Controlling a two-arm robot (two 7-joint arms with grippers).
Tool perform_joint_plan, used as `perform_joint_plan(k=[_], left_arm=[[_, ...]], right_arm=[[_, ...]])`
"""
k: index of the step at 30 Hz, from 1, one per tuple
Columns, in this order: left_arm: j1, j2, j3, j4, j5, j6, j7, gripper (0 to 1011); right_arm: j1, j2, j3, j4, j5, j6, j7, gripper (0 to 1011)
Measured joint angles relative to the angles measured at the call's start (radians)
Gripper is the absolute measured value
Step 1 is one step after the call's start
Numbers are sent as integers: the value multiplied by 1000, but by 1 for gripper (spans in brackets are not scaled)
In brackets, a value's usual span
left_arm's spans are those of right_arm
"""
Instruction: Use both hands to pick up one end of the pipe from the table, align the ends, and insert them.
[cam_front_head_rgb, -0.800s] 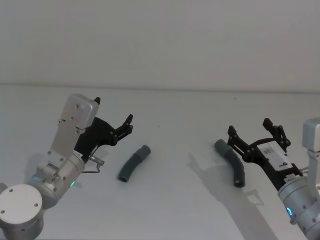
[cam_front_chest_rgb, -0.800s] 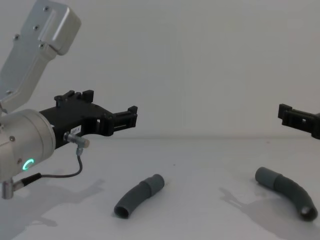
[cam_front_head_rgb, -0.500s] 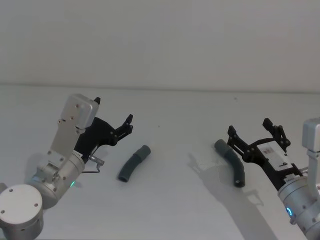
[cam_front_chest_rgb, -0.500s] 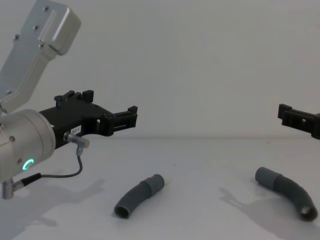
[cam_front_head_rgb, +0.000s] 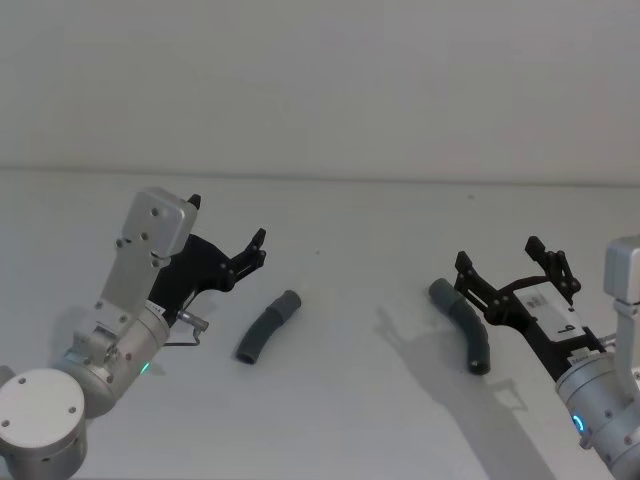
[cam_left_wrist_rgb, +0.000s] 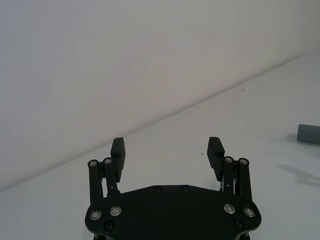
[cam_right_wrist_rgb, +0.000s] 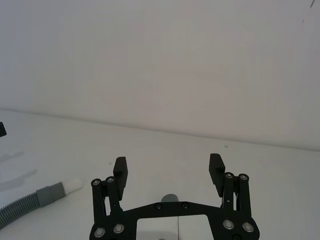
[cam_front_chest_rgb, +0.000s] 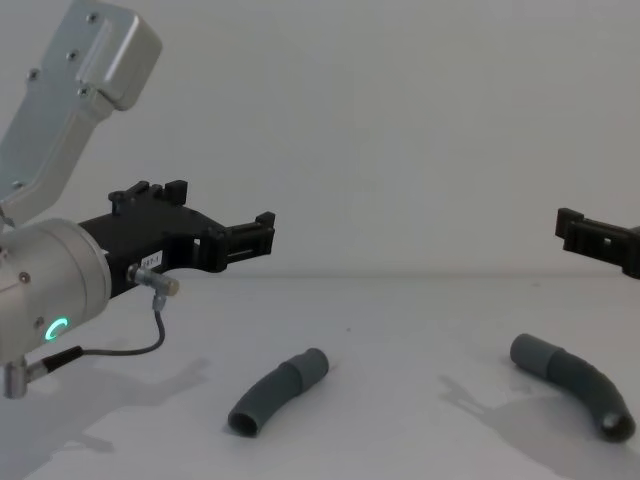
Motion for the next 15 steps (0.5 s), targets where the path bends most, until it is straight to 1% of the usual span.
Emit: perform_joint_plan(k=[15], left_arm=[[0, 0, 0, 0, 0, 0, 0, 1001]], right_arm=[[0, 0, 0, 0, 0, 0, 0, 1001]])
